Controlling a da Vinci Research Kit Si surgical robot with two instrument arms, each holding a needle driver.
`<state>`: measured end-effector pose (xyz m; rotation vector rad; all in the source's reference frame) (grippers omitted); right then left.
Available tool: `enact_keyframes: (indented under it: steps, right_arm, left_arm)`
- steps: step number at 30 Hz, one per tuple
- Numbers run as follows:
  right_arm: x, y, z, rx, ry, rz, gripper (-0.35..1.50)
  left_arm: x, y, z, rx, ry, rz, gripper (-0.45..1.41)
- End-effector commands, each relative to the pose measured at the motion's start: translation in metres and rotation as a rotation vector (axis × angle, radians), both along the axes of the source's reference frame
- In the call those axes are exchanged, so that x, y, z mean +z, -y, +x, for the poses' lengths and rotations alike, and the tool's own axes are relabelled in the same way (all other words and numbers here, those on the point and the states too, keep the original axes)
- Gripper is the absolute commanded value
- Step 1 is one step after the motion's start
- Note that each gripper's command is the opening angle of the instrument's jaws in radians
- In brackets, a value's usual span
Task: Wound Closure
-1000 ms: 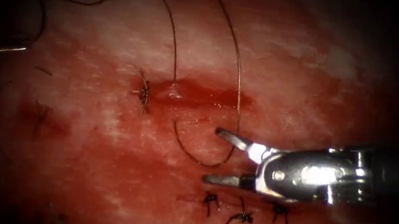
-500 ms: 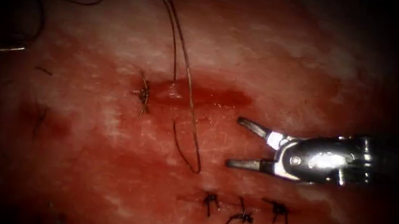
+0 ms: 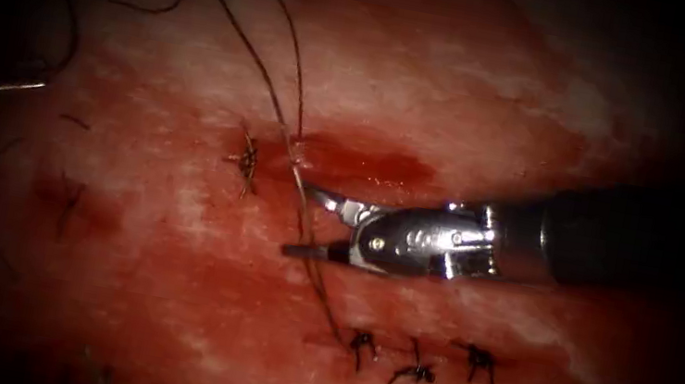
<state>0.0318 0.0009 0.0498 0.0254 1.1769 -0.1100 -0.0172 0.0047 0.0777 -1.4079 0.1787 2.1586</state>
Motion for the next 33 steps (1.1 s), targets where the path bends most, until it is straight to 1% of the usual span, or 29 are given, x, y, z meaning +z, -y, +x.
enact_keyframes:
  steps: [1, 5, 15, 17, 20, 23, 28, 33]
  right_arm:
    - [0.0008, 0.0006, 0.0004, -0.001, 0.001, 0.002, 1.26]
    - [0.0008, 0.0000, -0.0007, 0.005, -0.001, -0.001, 1.18]
    - [0.0008, -0.0004, -0.0026, 0.014, -0.002, -0.007, 1.16]
    - [0.0008, -0.0004, -0.0033, 0.015, 0.000, -0.010, 1.16]
    - [0.0008, -0.0002, -0.0035, 0.013, -0.001, -0.011, 1.16]
    - [0.0010, 0.0010, -0.0015, 0.014, -0.001, -0.035, 1.16]
    - [0.0010, 0.0015, 0.0003, 0.021, -0.002, -0.050, 1.16]
    - [0.0012, 0.0017, 0.0010, 0.024, 0.000, -0.052, 1.16]
  left_arm:
    - [0.0006, 0.0009, -0.0004, 0.002, -0.001, 0.004, -0.45]
    - [0.0006, 0.0009, -0.0004, 0.002, -0.001, 0.004, -0.45]
    - [0.0006, 0.0009, -0.0004, 0.002, 0.000, 0.004, -0.45]
    - [0.0006, 0.0009, -0.0004, 0.002, 0.000, 0.004, -0.45]
    - [0.0006, 0.0009, -0.0004, 0.002, 0.000, 0.004, -0.45]
    - [0.0005, 0.0010, -0.0004, 0.002, -0.001, 0.004, -0.45]
    - [0.0005, 0.0010, -0.0004, 0.002, -0.001, 0.004, -0.45]
    - [0.0004, 0.0010, -0.0003, 0.002, -0.001, 0.004, -0.45]
